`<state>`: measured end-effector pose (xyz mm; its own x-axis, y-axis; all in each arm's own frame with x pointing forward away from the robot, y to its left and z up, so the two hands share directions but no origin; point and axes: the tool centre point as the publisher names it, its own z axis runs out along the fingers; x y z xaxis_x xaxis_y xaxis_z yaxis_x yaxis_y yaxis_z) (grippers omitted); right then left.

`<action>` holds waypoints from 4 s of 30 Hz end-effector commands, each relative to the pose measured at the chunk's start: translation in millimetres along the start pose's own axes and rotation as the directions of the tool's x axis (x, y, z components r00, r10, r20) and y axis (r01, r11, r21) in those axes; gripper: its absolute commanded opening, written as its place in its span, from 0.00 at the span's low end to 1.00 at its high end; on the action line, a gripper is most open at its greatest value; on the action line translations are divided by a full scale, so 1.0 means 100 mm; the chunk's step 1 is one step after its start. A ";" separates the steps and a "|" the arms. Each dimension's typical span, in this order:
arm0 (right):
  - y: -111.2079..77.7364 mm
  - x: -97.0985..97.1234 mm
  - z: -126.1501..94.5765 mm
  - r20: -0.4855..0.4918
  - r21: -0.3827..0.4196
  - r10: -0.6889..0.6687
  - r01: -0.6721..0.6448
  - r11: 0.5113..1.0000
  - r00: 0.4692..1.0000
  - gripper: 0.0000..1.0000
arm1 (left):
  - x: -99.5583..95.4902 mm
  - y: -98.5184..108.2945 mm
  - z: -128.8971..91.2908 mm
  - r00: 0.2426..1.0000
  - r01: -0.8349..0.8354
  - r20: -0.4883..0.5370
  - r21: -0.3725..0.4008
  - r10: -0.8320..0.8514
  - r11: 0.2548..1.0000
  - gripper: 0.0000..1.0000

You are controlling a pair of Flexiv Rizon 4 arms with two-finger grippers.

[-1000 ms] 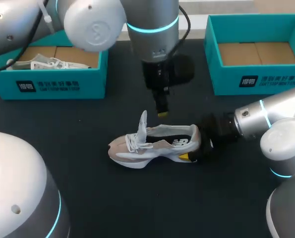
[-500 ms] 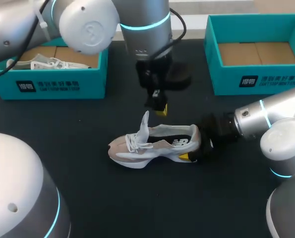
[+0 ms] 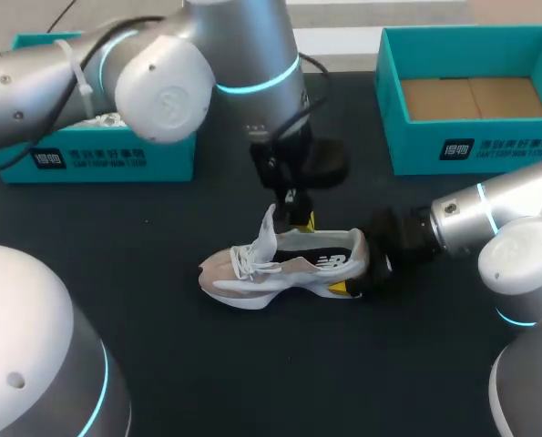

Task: Take the shoe out of the shoebox, open the shoe tongue, remove and reinsert the insole, then place the shoe into the shoebox

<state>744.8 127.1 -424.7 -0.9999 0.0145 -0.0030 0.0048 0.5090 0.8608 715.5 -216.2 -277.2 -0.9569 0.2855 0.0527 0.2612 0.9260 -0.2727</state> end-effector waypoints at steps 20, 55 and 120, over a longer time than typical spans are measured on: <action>-0.02 -0.02 0.03 0.001 0.003 0.001 -0.001 1.000 1.000 0.00 | -0.15 -0.08 0.50 0.996 -0.023 -0.091 -0.063 0.017 0.998 0.00; -0.02 -0.02 0.03 0.001 0.003 0.001 -0.001 1.000 1.000 0.00 | -0.11 0.20 1.11 0.998 -0.012 -0.062 -0.023 0.011 1.000 0.00; -0.02 -0.02 0.03 0.001 0.003 0.001 -0.001 1.000 1.000 0.00 | -0.41 0.49 0.99 0.960 0.135 0.251 -0.043 -0.120 0.990 0.00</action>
<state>747.8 127.3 -425.2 -0.9999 0.0164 -0.0030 0.0058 0.5083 0.8612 746.6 -212.9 -394.3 -0.9806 0.0961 -0.1710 0.1328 0.9668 -0.2182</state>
